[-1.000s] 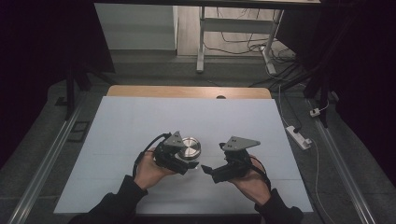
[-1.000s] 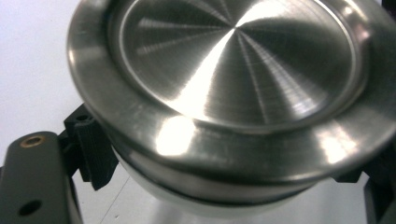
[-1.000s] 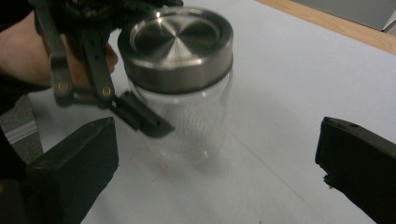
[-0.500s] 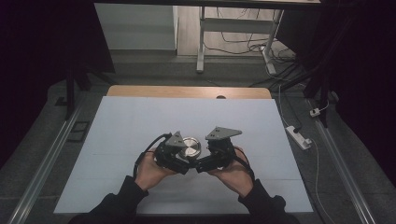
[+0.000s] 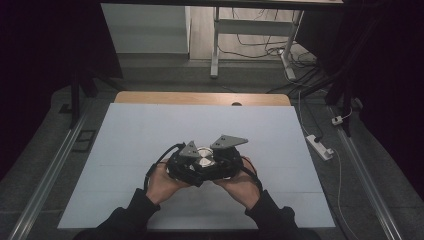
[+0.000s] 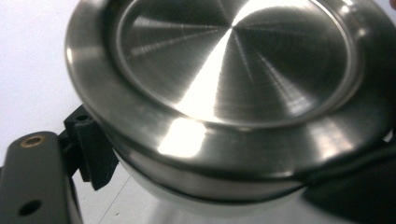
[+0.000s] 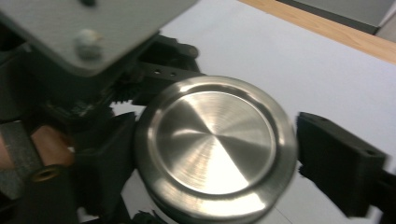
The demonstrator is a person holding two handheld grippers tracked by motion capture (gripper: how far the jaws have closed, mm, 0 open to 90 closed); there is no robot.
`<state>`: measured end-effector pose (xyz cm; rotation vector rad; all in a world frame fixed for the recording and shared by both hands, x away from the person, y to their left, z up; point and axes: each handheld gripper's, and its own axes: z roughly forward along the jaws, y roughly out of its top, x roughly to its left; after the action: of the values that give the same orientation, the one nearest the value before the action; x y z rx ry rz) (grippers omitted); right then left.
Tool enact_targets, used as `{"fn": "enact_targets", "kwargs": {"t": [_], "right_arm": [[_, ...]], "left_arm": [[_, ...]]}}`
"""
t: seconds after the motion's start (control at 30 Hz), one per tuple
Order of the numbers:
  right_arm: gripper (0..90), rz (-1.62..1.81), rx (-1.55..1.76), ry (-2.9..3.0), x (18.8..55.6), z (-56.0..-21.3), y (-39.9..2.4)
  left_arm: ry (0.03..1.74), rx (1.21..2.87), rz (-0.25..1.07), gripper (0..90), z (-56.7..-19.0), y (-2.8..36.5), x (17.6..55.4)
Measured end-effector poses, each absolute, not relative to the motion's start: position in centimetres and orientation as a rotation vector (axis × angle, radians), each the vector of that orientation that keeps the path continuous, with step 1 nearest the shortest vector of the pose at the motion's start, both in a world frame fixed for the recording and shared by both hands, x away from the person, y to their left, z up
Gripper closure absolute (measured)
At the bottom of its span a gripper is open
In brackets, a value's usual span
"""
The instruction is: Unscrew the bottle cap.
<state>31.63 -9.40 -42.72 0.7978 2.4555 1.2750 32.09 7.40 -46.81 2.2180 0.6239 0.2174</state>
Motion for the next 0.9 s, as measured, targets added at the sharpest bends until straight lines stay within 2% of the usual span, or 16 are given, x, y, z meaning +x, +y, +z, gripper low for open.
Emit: {"fn": "enact_targets", "kwargs": {"t": [0.2, 0.67, 0.73, 0.87, 0.9], "right_arm": [[18.1, 1.293, 0.753, 2.513, 32.0, -42.6, -9.7], [18.0, 1.502, 0.396, 2.724, 33.8, -42.1, -12.0], [9.5, 1.509, 0.484, 2.687, 33.9, -42.1, -12.2], [5.1, 1.459, 0.59, 2.632, 33.7, -41.8, -12.1], [5.2, 1.419, 0.658, 2.578, 33.2, -41.5, -11.9]], "left_arm": [[0.572, 2.22, 0.169, 15.7, -46.7, 7.6, 32.2], [0.439, 2.174, 0.005, 15.7, -46.3, 8.0, 32.2], [0.468, 2.16, 0.009, 15.7, -46.3, 8.2, 32.4], [0.54, 2.15, 0.061, 15.7, -46.2, 8.8, 32.6], [0.579, 2.143, 0.113, 15.7, -46.1, 8.9, 32.5]]}}
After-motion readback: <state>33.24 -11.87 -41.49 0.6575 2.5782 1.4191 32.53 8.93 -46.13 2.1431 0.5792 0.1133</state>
